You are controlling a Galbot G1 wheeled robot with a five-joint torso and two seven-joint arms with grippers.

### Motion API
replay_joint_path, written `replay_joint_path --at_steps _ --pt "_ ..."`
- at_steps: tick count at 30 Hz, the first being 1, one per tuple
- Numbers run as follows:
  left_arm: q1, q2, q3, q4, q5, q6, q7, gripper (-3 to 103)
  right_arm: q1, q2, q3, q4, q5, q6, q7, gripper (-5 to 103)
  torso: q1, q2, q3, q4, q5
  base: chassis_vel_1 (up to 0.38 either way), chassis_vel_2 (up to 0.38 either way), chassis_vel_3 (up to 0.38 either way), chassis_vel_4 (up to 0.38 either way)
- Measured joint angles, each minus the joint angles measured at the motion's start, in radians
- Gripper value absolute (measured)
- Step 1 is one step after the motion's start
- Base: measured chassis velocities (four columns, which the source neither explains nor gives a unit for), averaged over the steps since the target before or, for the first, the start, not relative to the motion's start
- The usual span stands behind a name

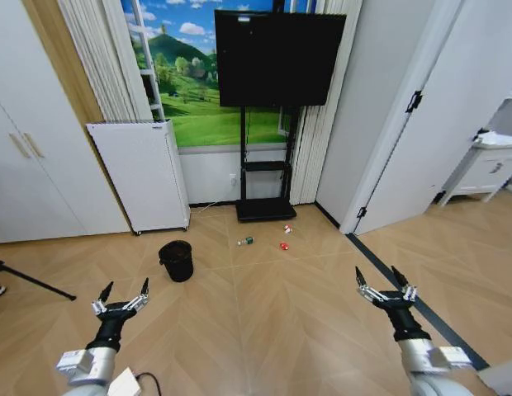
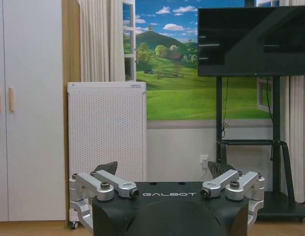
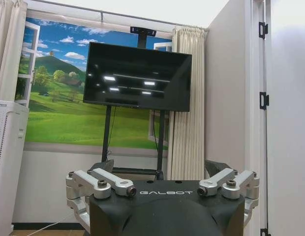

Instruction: Pick up the trash bin and place the garbage on the floor into it.

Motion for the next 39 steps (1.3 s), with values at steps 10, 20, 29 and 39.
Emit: replay_joint_path --at_steps 10,20,29,39 --pt "-0.002 0.001 -0.009 0.007 -0.002 -0.010 0.009 100 -0.002 0.004 0.003 -0.013 -0.002 0.009 -0.007 100 0.000 0.000 0.000 0.0000 0.0000 0.000 0.000 0.000 0.000" --pt "0.026 0.008 -0.035 0.023 0.056 0.054 -0.039 100 -0.010 -0.005 0.024 0.009 -0.002 -0.005 -0.007 100 0.000 0.000 0.000 0.0002 0.0000 0.000 0.000 0.000 0.000" --pt "0.053 -0.002 -0.032 -0.004 0.055 0.050 -0.034 100 -0.017 -0.004 0.036 0.013 0.022 0.015 -0.030 100 0.000 0.000 0.000 0.0000 0.0000 0.000 0.000 0.000 0.000" --pt "0.059 0.007 -0.033 -0.017 0.042 0.038 -0.023 100 -0.025 0.000 0.042 0.016 0.031 0.025 -0.039 100 0.000 0.000 0.000 0.0000 0.0000 -0.041 0.040 0.044 -0.036"
